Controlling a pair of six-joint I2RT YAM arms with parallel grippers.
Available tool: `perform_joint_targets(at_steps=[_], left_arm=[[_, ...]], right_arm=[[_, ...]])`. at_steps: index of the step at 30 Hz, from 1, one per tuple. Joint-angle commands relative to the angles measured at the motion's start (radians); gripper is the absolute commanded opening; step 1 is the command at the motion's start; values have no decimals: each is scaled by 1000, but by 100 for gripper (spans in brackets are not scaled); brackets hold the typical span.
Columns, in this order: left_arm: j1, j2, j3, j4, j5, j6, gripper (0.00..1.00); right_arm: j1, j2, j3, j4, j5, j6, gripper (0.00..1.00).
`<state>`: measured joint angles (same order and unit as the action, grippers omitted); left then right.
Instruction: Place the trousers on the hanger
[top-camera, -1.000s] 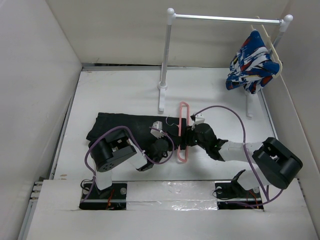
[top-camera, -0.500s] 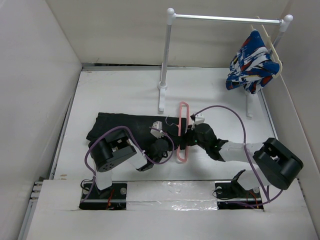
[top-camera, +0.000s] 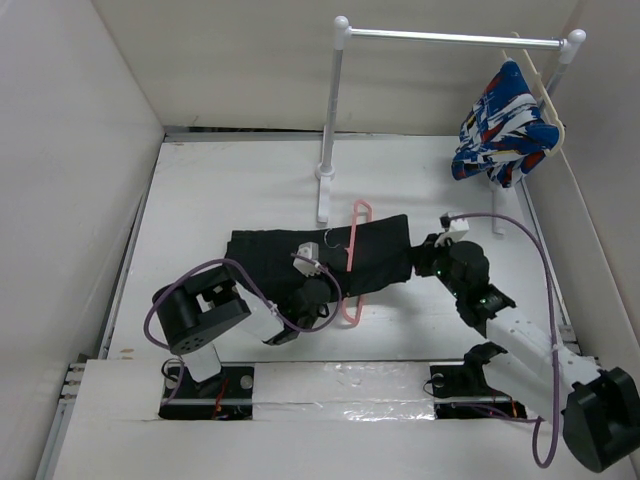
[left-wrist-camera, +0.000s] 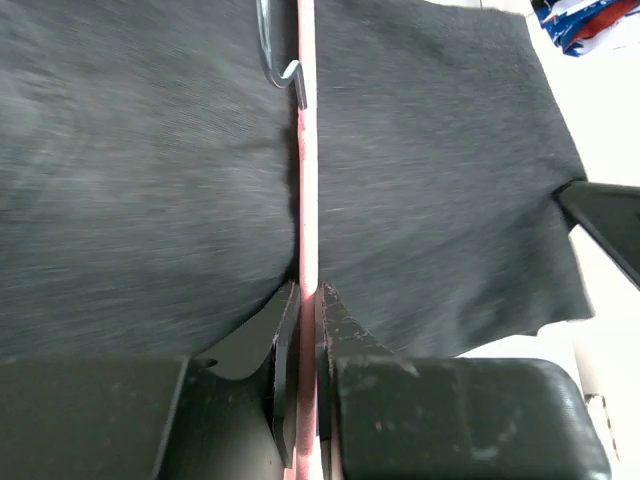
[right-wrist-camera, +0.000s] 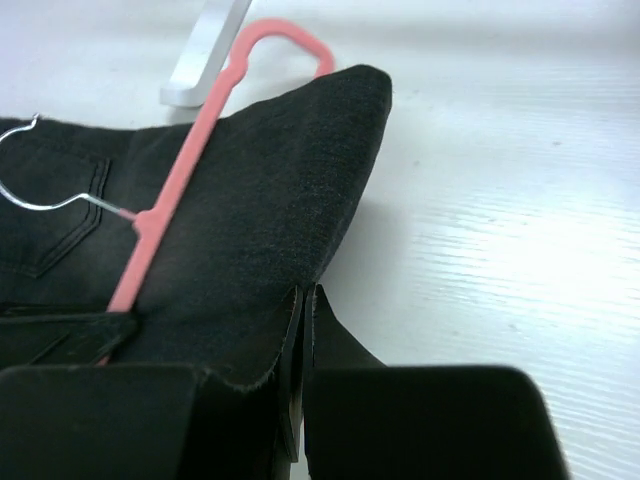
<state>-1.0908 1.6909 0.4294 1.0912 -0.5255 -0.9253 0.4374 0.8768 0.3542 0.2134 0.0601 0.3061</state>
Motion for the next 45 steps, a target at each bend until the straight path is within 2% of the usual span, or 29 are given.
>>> perform_joint_targets(at_steps=[1, 4, 12, 25, 32, 33, 34, 36, 37, 39, 40, 43, 44, 45], left_arm=[[9, -56, -43, -82, -76, 54, 0], [9, -103, -76, -152, -111, 33, 0], [9, -247, -132, -283, -183, 20, 0], [19, -379, -132, -398, -212, 16, 0], [-52, -458, -64, -476, -260, 51, 0], [-63, -461, -58, -473, -274, 55, 0], [-82, -465, -51, -468, -281, 62, 0], [-83, -468, -35, -470, -292, 71, 0], [-83, -468, -20, -475, -295, 75, 0], [-106, -477, -11, -472, -313, 88, 0], [-106, -479, -11, -461, -318, 92, 0], [-147, -479, -1, -387, -324, 138, 0], [-156, -473, 6, -380, -332, 147, 0], [-179, -468, 14, -378, -356, 158, 0]], right_arm=[[-116, -79, -17, -29, -34, -50, 0], [-216, -125, -9, -63, -121, -65, 0], [-368, -174, -15, -124, -215, -102, 0], [-387, -119, -61, -77, -233, -110, 0], [-387, -58, -83, -29, -292, -94, 0], [-387, -52, -81, -26, -301, -96, 4], [-387, -52, -77, -35, -319, -97, 17], [-387, -73, -55, -60, -344, -111, 29], [-387, -88, -51, -77, -353, -110, 41], [-387, -123, -38, -89, -385, -101, 55], [-372, -159, -11, -118, -416, -98, 64], [-304, -212, 37, -135, -433, -58, 68], [-223, -217, 32, -118, -425, -1, 65], [-172, -220, 22, -85, -418, 39, 53]])
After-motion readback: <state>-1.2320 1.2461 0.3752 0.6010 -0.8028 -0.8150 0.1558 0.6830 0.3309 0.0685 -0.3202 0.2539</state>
